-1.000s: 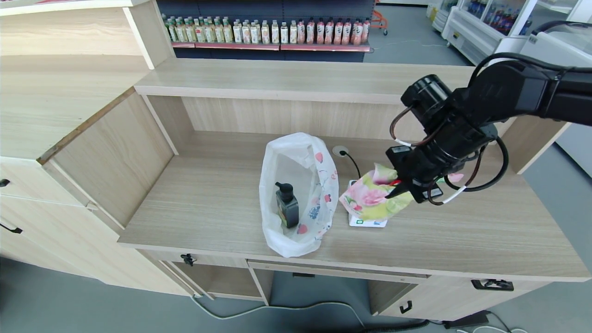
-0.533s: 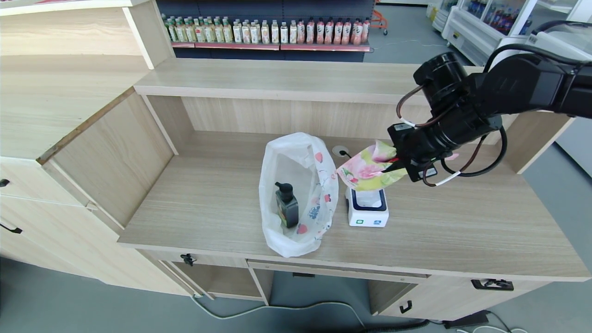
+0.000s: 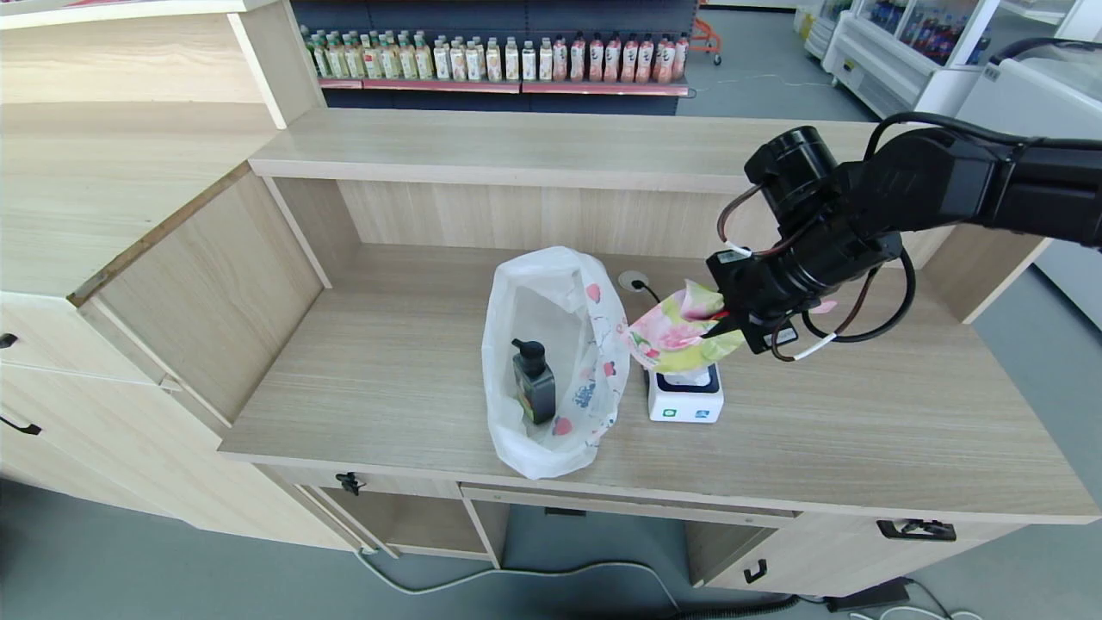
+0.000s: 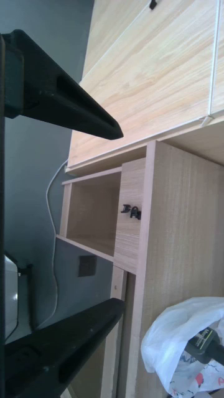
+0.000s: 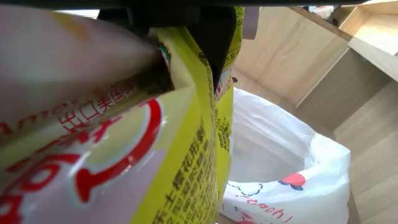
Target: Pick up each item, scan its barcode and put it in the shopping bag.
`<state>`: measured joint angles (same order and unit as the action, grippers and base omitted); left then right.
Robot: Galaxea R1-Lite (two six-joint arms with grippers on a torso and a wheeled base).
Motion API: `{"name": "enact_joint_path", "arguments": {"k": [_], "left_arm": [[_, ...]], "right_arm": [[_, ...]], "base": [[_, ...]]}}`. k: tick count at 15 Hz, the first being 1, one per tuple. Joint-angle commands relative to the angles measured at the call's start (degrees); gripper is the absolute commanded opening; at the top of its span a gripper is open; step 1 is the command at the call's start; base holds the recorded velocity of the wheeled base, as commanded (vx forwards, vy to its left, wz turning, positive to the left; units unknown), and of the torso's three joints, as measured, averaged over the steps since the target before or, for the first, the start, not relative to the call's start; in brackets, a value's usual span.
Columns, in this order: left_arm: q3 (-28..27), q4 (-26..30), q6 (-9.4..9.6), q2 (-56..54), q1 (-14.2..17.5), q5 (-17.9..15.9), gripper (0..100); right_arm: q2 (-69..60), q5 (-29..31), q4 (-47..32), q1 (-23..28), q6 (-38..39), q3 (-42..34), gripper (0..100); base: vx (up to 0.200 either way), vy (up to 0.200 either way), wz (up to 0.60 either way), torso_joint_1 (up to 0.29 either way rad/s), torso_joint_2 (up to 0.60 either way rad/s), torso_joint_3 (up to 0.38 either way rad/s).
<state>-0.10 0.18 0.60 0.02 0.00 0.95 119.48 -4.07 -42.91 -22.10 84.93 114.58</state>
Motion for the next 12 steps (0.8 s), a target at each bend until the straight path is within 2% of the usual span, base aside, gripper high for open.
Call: {"name": "enact_joint_path", "arguments": {"k": [1, 12], "left_arm": [[0.01, -0.01, 0.02, -0.02, 0.0, 0.02, 100], [0.01, -0.01, 0.02, -0.02, 0.0, 0.02, 100]], "right_arm": [[1.72, 0.03, 0.02, -0.05, -0.03, 0.01, 0], [4.09, 0.12, 0.37, -0.93, -0.12, 0.01, 0]], "base": [[0.0, 0.0, 0.0, 0.0, 0.0, 0.0], [0.0, 0.0, 0.0, 0.0, 0.0, 0.0]]}}
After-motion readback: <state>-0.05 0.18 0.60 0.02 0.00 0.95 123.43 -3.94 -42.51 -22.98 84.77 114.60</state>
